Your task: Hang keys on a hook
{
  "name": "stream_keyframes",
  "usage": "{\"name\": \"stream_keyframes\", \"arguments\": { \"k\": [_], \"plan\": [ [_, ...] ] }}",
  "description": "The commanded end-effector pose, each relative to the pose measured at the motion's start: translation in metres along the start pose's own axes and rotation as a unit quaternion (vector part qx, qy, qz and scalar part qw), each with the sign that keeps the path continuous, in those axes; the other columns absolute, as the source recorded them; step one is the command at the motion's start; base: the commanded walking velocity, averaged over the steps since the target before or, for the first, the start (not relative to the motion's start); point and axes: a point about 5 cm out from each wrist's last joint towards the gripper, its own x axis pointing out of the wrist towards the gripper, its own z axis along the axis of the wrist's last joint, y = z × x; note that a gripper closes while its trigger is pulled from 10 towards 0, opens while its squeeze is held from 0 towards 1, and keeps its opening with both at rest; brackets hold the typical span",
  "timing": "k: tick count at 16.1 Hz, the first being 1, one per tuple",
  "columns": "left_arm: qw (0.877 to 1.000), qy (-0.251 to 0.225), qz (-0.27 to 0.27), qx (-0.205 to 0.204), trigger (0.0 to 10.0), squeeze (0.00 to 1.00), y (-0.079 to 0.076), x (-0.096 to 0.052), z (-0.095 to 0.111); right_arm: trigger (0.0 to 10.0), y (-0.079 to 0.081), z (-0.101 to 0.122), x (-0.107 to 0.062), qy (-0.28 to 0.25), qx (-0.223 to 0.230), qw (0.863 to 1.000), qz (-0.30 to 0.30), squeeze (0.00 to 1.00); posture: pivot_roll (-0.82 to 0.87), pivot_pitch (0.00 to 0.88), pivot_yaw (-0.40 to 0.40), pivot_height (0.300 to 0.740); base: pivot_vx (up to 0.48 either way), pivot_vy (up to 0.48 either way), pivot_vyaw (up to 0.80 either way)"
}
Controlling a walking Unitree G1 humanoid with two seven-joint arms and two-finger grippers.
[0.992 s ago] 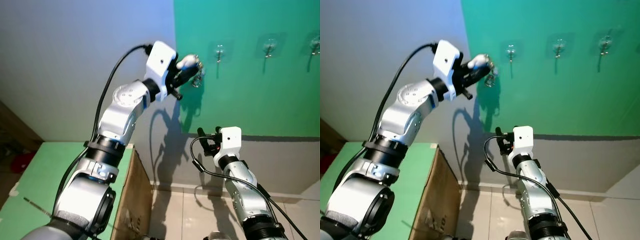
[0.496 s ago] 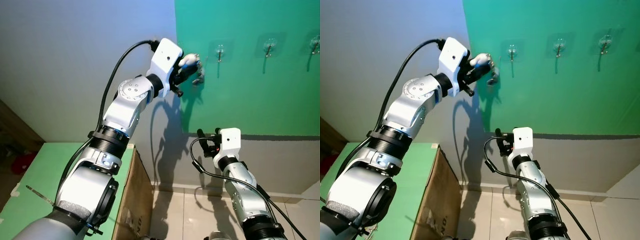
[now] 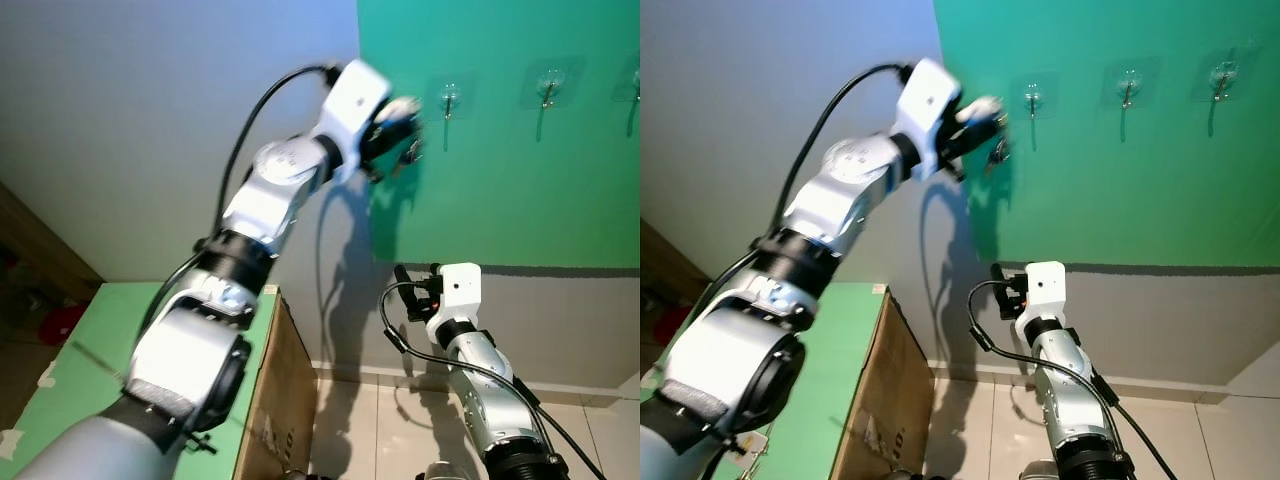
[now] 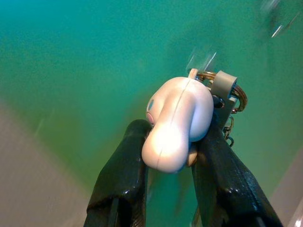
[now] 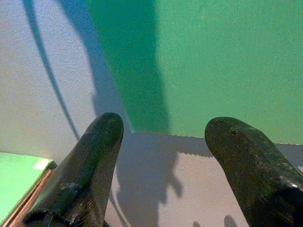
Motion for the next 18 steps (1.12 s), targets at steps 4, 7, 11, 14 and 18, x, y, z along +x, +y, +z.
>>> {"name": "stream_keyframes", "arguments": {
  "k": [4,7,11,14,18],
  "plan": [
    [1.0,0.01,-0.016,0.01,0.0,0.0,0.004,0.0,-0.004,10.0,0.005,0.003,0.002,-0.006,-0.003,1.0,0.009,0.0,-0.3,0.0,0.218,0.74,0.0,0.0,0.0],
    [0.999,0.017,-0.001,0.036,0.0,0.0,0.008,0.002,-0.003,10.0,0.004,0.002,0.002,-0.004,-0.004,1.0,0.009,0.0,-0.3,0.0,0.214,0.74,0.0,0.0,0.0],
    [0.999,0.003,0.001,0.049,0.0,0.0,0.006,0.008,0.007,10.0,0.005,0.002,0.002,-0.004,-0.005,1.0,0.011,0.0,-0.31,0.0,0.219,0.74,0.0,0.0,0.0],
    [0.995,0.021,0.015,0.096,0.0,0.0,0.006,0.013,0.01,10.0,0.005,0.001,0.001,-0.004,-0.003,1.0,0.009,0.0,-0.31,0.0,0.226,0.74,0.0,0.0,0.0],
    [0.99,0.058,0.025,0.129,0.0,0.0,0.005,0.018,0.007,10.0,0.007,0.001,0.002,-0.002,-0.002,1.0,0.013,0.0,-0.31,0.0,0.227,0.74,0.0,0.0,0.0]
  ]
}}
